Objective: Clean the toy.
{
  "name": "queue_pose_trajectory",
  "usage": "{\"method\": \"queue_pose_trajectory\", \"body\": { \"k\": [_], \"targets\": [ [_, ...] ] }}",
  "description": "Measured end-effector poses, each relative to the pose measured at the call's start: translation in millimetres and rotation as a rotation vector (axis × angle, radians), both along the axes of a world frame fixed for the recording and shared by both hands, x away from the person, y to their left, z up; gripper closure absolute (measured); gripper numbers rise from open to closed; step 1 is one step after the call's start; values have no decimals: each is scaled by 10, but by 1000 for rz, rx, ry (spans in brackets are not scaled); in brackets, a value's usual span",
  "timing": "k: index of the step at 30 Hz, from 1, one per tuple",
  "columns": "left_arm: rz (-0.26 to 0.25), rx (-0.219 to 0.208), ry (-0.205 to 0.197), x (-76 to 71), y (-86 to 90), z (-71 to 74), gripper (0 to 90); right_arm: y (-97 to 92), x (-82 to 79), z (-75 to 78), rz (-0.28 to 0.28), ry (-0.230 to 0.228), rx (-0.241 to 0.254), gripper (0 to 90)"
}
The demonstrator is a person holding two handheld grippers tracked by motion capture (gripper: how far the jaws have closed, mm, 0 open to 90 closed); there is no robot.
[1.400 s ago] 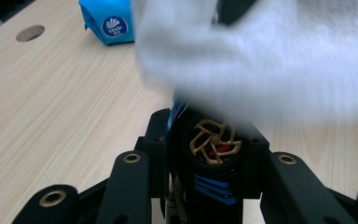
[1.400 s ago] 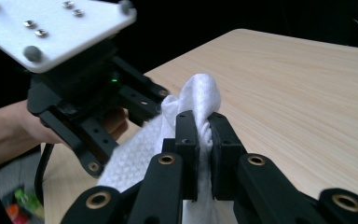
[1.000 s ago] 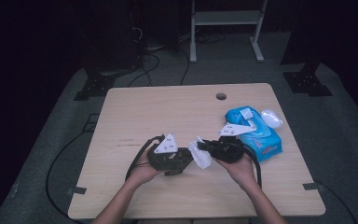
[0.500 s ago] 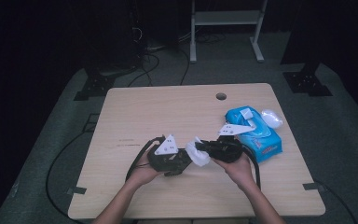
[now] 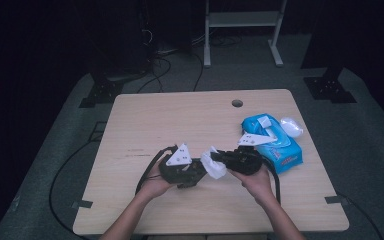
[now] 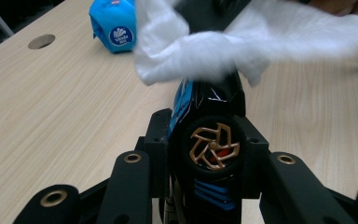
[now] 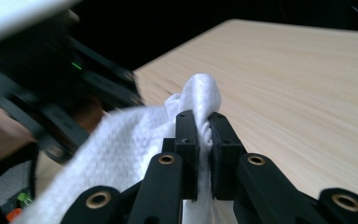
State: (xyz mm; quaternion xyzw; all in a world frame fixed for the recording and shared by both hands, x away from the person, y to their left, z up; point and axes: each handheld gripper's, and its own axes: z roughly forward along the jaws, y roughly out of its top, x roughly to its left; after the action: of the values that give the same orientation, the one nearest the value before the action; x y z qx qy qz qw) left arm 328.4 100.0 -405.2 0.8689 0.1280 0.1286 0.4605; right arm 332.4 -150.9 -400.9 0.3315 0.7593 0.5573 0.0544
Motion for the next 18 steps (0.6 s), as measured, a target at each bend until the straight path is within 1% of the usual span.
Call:
{"method": "queue_pose_trajectory", "body": {
  "k": [1, 4, 6, 9, 11, 12, 13, 14, 15, 16, 18],
  "targets": [
    [0, -4, -3, 2, 5, 5, 646, -18, 13, -46, -6, 12, 5, 830],
    [2, -13, -1, 5, 8, 15, 646, -50, 39, -156, -20, 39, -4, 830],
    [0, -9, 0, 11, 1, 14, 646, -47, 46, -183, -22, 47, -5, 830],
    [-6, -10, 7, 14, -11, 5, 646, -42, 32, -139, -26, 38, 4, 832],
    [-4, 1, 3, 12, -36, -8, 646, -50, 17, -79, -13, 32, 41, 832],
    [-5, 6, 3, 11, -46, -14, 646, -46, 8, -45, -6, 23, 54, 832],
    [-8, 3, 8, 10, -55, -19, 646, -34, -5, -16, 1, 16, 55, 832],
    [-6, 2, 11, 7, -61, -19, 646, -17, -17, 1, 4, 6, 45, 832],
    [-7, 7, 5, 5, -64, -19, 646, -11, -25, 4, 0, -4, 32, 832],
    [-8, 3, 6, 2, -63, -16, 646, -24, -20, -16, -2, 3, 29, 832],
    [-8, -5, 7, 1, -59, -9, 646, -62, -4, -95, -22, 17, 6, 832]
  ]
}}
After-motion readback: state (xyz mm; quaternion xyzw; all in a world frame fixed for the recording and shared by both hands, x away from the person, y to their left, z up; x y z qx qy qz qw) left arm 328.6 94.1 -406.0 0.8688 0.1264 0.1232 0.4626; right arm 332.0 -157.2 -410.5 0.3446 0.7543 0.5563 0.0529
